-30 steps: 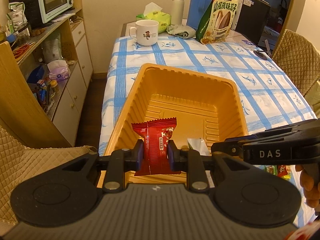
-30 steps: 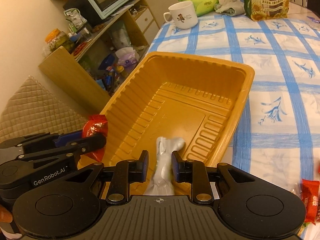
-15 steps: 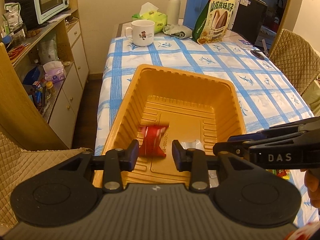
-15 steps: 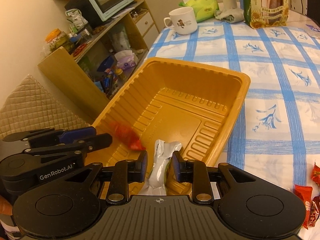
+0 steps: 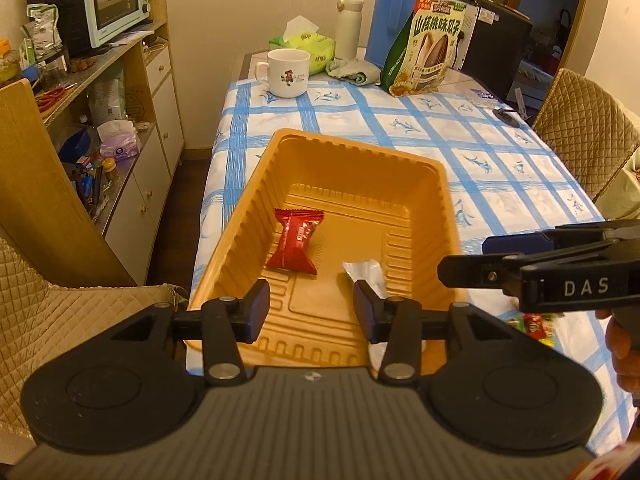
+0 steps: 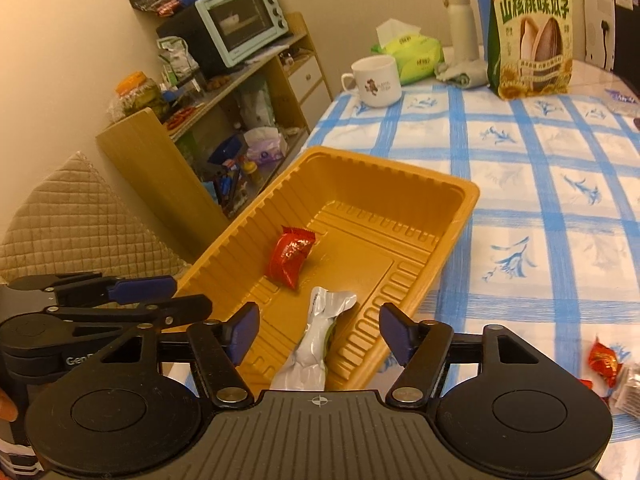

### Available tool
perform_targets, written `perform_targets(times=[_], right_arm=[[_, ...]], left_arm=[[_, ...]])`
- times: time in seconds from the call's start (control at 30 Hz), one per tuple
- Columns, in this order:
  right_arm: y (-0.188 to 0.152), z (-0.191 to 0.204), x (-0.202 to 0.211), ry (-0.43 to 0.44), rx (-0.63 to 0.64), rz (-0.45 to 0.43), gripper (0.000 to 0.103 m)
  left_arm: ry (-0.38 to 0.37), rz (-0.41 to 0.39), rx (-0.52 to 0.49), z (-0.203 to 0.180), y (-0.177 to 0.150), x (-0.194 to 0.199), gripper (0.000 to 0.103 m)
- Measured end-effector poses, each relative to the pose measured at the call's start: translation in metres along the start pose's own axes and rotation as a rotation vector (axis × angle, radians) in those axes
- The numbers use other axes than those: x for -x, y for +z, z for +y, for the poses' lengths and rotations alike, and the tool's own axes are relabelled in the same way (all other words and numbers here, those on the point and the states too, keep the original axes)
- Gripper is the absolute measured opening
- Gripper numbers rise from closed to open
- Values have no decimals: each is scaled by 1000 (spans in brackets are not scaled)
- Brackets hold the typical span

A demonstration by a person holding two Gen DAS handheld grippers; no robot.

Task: Organize snacks
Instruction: 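Withdraw both tools from the basket back toward the snack pile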

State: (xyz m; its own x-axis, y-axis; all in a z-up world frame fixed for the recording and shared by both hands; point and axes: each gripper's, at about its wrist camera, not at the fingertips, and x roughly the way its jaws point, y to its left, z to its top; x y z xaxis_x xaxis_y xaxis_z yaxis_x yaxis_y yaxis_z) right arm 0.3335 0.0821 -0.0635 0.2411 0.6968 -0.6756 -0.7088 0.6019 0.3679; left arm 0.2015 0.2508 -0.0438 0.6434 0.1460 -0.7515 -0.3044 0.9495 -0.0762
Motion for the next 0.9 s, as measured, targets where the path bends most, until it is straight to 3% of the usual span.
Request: perform_targets(times=[0.5, 0.9], right_arm=[[-46, -20, 80, 57, 77, -20, 75], [-91, -61, 145, 56, 92, -18, 76]], left_arm=[[51, -30, 63, -62, -46, 65, 48], [46, -28, 76, -128, -81, 91, 48]])
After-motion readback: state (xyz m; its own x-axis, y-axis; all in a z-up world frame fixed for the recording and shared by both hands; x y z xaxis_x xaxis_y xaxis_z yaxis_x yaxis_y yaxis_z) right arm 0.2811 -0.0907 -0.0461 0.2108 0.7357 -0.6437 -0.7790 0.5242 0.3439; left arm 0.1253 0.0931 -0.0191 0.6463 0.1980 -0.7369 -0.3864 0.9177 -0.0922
